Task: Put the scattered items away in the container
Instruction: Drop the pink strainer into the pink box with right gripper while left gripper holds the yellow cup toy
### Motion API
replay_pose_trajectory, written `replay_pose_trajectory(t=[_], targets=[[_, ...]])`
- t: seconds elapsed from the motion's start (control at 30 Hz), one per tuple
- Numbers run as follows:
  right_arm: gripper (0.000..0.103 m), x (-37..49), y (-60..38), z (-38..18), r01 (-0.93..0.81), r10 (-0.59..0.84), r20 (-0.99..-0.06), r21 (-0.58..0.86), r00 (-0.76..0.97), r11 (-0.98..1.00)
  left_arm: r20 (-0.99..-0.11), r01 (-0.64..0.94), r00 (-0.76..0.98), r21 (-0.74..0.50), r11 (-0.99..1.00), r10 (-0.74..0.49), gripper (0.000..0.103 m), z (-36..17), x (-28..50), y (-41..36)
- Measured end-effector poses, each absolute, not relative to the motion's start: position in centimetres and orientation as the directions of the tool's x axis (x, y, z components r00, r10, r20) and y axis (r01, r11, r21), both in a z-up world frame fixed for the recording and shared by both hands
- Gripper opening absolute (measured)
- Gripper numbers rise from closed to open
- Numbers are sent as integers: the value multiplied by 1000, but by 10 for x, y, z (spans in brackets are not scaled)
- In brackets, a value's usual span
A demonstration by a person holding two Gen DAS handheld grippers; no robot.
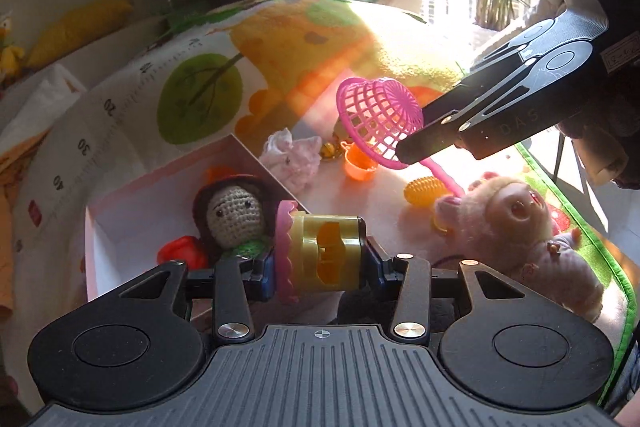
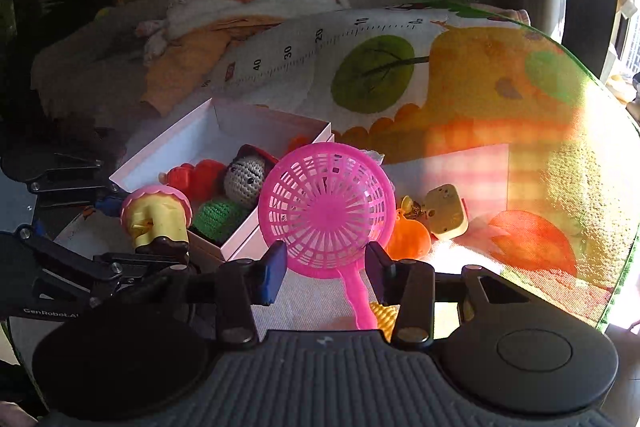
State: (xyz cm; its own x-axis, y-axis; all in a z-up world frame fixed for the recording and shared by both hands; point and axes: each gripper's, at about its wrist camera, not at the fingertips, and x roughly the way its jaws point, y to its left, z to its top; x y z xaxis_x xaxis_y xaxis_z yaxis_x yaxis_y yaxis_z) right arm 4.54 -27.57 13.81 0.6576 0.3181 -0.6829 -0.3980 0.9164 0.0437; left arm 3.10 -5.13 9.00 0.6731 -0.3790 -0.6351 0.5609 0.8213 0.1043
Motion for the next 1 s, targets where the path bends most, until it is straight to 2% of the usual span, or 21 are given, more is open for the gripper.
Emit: replay_pose_trajectory(t=[0.07,0.27,0.3,0.33,0.37,0.47,0.77,0.9,1.0], targets=[[26,49,-267,143,-413,336,-685,57,646,909,-615,540,689,82,838,-384,47,96,29,-35],[26,57,-238,152,-448,326,-695,6,640,894,-570,509,723,58,859,-390,47,106,27,-12],[27,58,-233,150,-456,318,-701,-11,638,890,-566,508,725,54,859,-393,47,106,27,-9],[32,59,-230,148,-461,312,-708,-21,634,887,-563,508,725,49,860,-397,47,106,26,-7],[42,60,-227,145,-464,307,-713,-29,631,886,-560,508,726,44,860,-400,47,106,26,-5],[61,67,-225,136,-468,296,-709,-56,641,882,-557,505,725,29,863,-405,47,103,26,3],[61,105,-254,92,-349,165,-767,-81,620,933,-575,480,716,-4,877,-395,47,91,20,22],[61,103,-255,76,-380,111,-788,-163,605,910,-599,465,703,-21,885,-384,47,79,20,28],[61,97,-253,74,-431,124,-791,-187,598,883,-626,447,688,-33,894,-367,47,65,19,31]])
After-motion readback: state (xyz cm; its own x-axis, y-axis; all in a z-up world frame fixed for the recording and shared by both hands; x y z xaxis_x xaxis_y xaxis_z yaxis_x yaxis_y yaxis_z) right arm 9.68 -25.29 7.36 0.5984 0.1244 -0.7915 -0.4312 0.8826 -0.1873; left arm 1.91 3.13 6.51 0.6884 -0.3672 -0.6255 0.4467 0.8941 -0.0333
